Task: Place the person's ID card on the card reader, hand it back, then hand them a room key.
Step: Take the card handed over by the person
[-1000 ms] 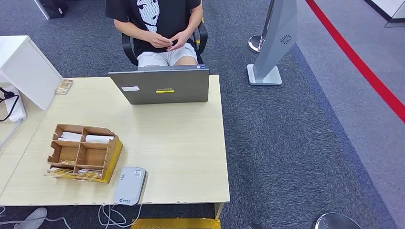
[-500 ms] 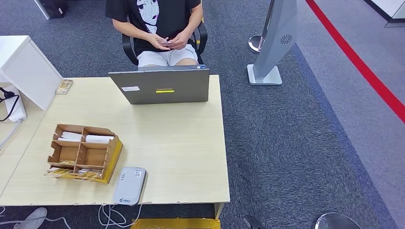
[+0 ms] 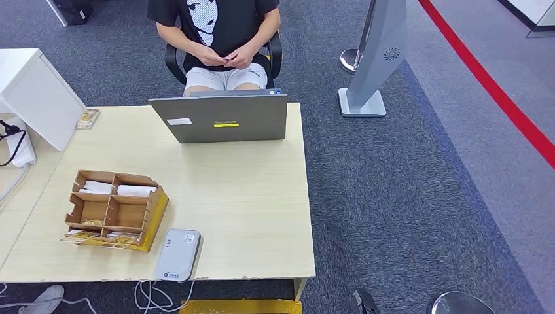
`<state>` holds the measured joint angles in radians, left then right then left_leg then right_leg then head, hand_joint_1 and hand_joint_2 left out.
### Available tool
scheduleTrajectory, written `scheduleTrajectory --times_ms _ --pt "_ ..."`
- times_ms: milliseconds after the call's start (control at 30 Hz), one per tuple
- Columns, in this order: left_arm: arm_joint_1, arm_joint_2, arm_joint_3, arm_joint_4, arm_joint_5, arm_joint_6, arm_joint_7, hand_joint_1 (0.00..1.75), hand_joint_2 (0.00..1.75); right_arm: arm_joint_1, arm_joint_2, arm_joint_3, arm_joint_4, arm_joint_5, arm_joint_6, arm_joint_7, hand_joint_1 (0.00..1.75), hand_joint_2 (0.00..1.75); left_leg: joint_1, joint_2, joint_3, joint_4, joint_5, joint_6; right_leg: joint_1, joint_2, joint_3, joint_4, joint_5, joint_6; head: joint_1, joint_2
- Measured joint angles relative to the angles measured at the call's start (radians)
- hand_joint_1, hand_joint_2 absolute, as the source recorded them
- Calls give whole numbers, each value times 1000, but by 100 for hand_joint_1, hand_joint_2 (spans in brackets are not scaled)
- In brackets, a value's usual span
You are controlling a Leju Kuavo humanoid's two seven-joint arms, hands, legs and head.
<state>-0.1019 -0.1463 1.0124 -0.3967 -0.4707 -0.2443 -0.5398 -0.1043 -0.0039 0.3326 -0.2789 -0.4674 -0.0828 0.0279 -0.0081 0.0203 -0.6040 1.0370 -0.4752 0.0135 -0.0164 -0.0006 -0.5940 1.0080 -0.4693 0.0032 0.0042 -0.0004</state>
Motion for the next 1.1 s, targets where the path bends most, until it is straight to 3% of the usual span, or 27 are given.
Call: scheduleTrajectory --times_ms 267,700,767,933,1100 --pt "28 -69 -33 -207 128 -23 -46 0 175 0 13 -73 8 -68 -25 -32 0 175 0 0 0 0 0 0 0 0 0 0 0 0 0 0" --pt "151 -132 -193 -564 367 87 -38 0 175 -6 51 -183 1 -99 -51 -116 0 175 0 0 0 0 0 0 0 0 0 0 0 0 0 0" --pt "184 -146 -223 -635 418 116 -34 0 175 -7 61 -206 -1 -93 -58 -142 0 175 0 0 0 0 0 0 0 0 0 0 0 0 0 0" --pt "281 -179 -328 -857 711 288 -43 0 175 1 97 -299 -4 -61 -91 -286 0 175 0 -1 0 0 -1 1 0 0 0 0 -1 1 0 0" --pt "337 -191 -419 -1015 742 347 -55 0 175 0 112 -361 -6 -60 -91 -303 0 175 0 -2 0 0 -1 1 0 -1 1 0 -1 2 0 0"
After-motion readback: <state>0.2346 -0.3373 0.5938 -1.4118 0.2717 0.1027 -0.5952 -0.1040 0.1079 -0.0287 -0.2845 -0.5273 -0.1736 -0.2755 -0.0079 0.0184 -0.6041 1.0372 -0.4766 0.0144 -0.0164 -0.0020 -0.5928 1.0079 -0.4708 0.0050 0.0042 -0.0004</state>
